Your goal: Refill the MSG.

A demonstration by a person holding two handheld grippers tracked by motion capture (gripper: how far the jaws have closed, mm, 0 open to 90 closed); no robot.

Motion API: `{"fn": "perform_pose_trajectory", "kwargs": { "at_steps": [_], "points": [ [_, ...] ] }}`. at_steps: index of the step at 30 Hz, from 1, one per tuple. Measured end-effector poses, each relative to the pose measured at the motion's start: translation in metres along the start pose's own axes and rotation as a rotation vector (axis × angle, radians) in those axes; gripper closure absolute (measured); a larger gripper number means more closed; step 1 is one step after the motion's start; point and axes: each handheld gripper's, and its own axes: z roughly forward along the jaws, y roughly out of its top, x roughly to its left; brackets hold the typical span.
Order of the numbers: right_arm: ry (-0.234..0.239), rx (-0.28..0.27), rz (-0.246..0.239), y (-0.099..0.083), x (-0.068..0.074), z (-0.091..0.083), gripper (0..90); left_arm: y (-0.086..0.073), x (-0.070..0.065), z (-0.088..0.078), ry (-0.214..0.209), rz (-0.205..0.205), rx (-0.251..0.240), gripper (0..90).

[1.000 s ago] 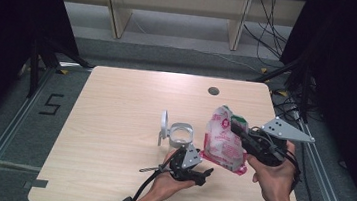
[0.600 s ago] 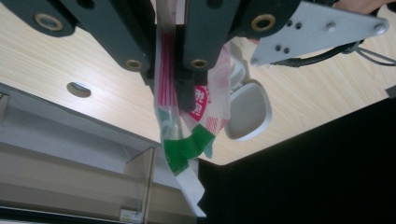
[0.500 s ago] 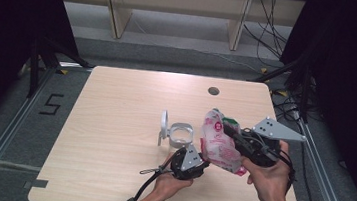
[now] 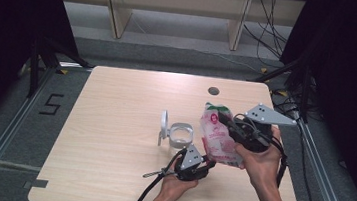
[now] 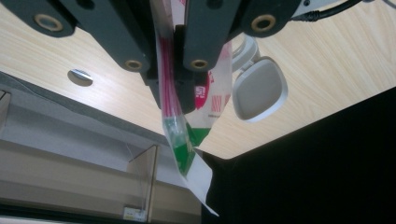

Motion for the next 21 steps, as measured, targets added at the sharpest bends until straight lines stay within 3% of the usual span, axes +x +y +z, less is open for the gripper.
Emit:
{"fn": "perform_pose_trajectory", "kwargs": {
  "at_steps": [5,7,9,11,13,14,17,19,21],
  "points": [
    [0.007,0.002,0.016,0.001,0.0,0.009,90.0,-0.001,-0.002,0.0,0.008,0.013,-0.002,74.8],
    [0.006,0.004,0.002,0.003,-0.001,0.01,90.0,-0.001,-0.003,0.001,0.007,0.007,-0.013,74.8],
    [0.01,0.018,0.017,0.005,0.001,0.011,90.0,0.0,-0.004,0.002,-0.002,-0.007,-0.029,74.8],
    [-0.005,0.0,-0.011,0.005,-0.001,0.015,90.0,0.0,-0.004,0.003,-0.004,-0.013,-0.028,75.0],
    [0.003,0.016,0.019,0.006,0.0,0.017,90.0,0.0,-0.003,0.004,0.004,-0.004,-0.022,75.0],
    [0.001,0.009,-0.001,0.007,-0.001,0.019,90.0,0.0,-0.003,0.005,0.006,-0.008,-0.025,75.0],
    [-0.003,0.005,0.023,0.007,0.0,0.025,90.0,-0.001,-0.005,0.007,0.011,-0.023,-0.032,75.1],
    [0.003,0.024,0.022,0.007,0.0,0.029,90.0,0.0,-0.007,0.008,0.017,-0.007,-0.032,75.3],
    [0.002,0.01,0.035,0.007,0.001,0.033,90.0,0.0,-0.007,0.009,0.026,-0.006,-0.036,75.4]
  ]
}}
